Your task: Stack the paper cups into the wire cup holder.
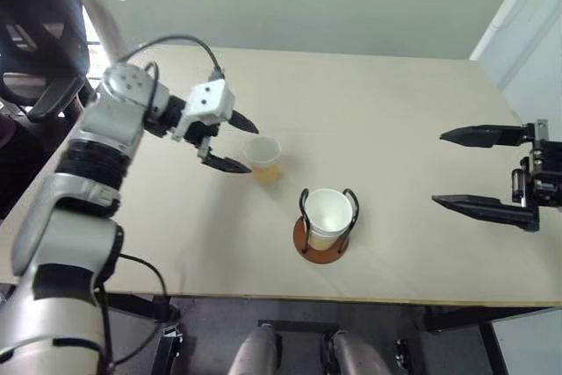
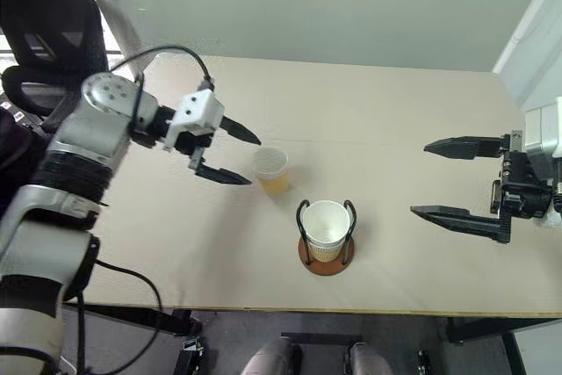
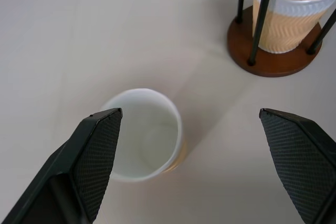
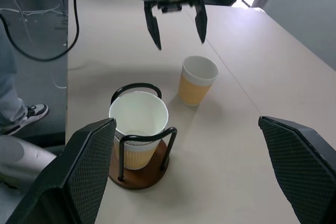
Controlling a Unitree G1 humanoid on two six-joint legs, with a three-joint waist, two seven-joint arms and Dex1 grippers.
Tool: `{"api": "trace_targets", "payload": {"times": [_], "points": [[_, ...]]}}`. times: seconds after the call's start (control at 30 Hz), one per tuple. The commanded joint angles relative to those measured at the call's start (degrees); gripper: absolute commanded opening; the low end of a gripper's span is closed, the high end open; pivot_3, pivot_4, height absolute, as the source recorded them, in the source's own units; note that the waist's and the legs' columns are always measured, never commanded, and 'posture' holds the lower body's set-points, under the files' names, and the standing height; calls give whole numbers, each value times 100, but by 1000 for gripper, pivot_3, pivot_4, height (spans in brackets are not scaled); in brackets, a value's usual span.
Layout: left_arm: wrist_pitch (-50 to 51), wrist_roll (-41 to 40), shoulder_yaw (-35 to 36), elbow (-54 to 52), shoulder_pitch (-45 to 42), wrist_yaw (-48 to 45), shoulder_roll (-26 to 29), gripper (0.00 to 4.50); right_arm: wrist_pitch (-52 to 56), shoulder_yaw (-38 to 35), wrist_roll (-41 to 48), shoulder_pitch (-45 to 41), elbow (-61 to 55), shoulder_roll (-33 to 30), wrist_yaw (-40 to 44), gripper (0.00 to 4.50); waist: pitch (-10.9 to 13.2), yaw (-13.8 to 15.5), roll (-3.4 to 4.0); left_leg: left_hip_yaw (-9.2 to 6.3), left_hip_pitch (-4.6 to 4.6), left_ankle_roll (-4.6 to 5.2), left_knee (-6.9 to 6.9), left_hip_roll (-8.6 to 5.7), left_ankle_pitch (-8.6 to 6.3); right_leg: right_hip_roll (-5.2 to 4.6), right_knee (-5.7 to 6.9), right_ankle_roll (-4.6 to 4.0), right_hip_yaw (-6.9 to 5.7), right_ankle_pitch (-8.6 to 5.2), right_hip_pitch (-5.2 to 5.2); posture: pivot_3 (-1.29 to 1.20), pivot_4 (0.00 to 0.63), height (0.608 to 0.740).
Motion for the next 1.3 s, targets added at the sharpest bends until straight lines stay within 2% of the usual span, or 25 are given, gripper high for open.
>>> {"api": "trace_targets", "payload": {"times": [0.03, 0.27, 0.37, 0.67, 0.73, 0.93, 1.03, 1.17, 1.3], "points": [[-309, 302, 293, 482, -127, 25, -213, 4481, -89, -68, -23, -120, -17, -102, 42, 4500, 0, -8, -1, 4, -1, 0, -1, 0, 0, 0, 1, 0, 0, 1, -2, 0, 150, 740], [-1017, 1015, 372, 1540, -266, 306, -635, 4481, 45, -232, 35, -26, -141, -93, 5, 4500, 1, -20, 0, 10, 4, -1, -7, 3, 1, 0, 2, 0, 0, 1, -4, 0, 150, 740], [-1291, 1211, 431, 1750, -292, 410, -767, 3915, 97, -301, 42, 0, -172, -114, -8, 4500, 1, -16, 0, 12, 2, 1, -4, 2, 0, 0, -1, 2, 0, 1, -2, 0, 150, 740], [-1563, 1572, 658, 2087, -379, 520, -909, 584, 179, -407, 47, 35, -229, -117, -22, 4500, 1, -23, -1, 15, 3, 3, -5, 2, 2, -1, -1, 5, 1, 1, -2, 0, 150, 740], [-1627, 1657, 663, 2108, -360, 466, -883, 24, 178, -397, 38, 22, -224, -113, -26, 4500, 1, -23, -1, 15, 2, 4, -4, 2, 3, -1, -1, 6, 2, 0, -2, 0, 150, 740], [-1654, 1717, 781, 2051, -439, 250, -818, 24, 126, -311, -19, -28, -173, -108, -25, 4500, 1, -23, -1, 17, 3, 6, -3, 1, 3, -1, -1, 9, 5, -1, -2, 0, 150, 740], [-1368, 1413, 882, 1763, -637, -164, -716, 24, 93, -296, -45, -52, -130, -121, 8, 4500, 2, -23, -3, 17, 2, 6, -4, 1, 4, -1, -1, 10, 5, -1, -2, 0, 150, 740], [-310, 122, 469, 466, -1134, -256, -252, 24, 105, -518, 5, 17, -40, -197, 263, 4500, 11, -18, -18, 15, -17, 8, -2, 1, 7, 0, -2, 12, 5, 1, -16, 0, 150, 740], [919, -1686, -195, -1412, -1421, -256, 490, 24, 117, -851, -106, 474, -45, -327, 871, 4500, 2, -19, -9, 23, -25, 4, -5, -6, 8, -2, -19, 21, 14, -2, -18, 0, 150, 740]]}}
